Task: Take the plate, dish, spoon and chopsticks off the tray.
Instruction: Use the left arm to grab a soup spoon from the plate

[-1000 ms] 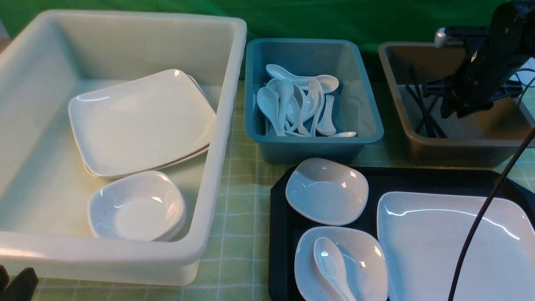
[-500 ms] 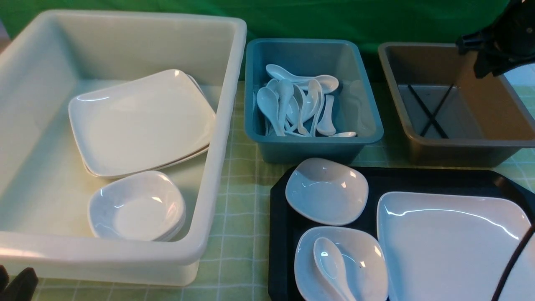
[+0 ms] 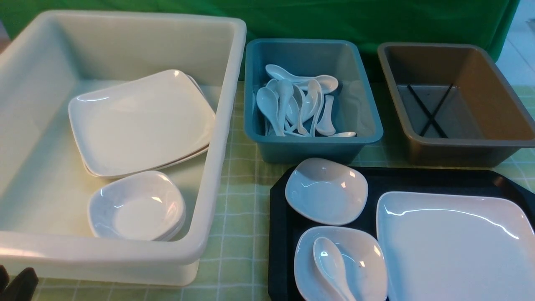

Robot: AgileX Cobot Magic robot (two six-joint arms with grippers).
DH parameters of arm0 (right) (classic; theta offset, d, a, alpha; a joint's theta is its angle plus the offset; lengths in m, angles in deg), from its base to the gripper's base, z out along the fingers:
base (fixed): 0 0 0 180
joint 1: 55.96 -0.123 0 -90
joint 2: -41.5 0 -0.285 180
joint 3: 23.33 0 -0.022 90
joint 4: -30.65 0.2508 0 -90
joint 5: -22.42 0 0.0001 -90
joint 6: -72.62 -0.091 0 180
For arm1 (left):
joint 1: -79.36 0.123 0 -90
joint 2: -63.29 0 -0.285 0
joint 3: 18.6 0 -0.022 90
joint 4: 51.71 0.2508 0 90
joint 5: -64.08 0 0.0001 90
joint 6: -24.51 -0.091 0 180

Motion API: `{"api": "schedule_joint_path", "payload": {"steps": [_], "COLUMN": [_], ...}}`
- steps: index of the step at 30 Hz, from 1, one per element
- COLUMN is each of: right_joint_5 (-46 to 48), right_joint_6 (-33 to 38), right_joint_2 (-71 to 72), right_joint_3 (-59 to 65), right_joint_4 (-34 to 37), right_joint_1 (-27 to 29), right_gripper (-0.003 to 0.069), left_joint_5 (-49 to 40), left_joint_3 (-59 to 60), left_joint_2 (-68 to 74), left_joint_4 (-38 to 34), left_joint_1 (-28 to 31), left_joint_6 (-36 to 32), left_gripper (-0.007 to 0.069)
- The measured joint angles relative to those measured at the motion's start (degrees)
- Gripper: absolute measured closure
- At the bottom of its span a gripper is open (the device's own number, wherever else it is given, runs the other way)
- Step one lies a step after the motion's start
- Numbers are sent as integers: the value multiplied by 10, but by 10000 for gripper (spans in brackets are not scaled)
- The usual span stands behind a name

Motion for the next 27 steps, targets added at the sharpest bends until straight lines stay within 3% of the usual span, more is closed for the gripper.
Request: {"api": "schedule_joint_path", "payload": {"steps": [7, 19, 26, 27], "right_joint_5": [-4, -164, -177, -178], "right_joint_6": [-17, -36, -41, -42], "right_joint_2": [167, 545, 605, 605], "right_joint_3": [167, 533, 583, 584], "right_joint_4": [1, 1, 1, 1], "right_joint_1": [0, 0, 0, 0], "right_gripper": [659, 653, 643, 643], "left_joint_5": [0, 1, 9, 17], "left_joint_3": [0, 0, 0, 0], "left_joint_2": [0, 0, 0, 0], "left_joint_4": [0, 84, 84, 27], "left_joint_1": [0, 0, 0, 0], "left_joint_6": [0, -26, -27, 12], "left_gripper": [400, 400, 400, 400]}}
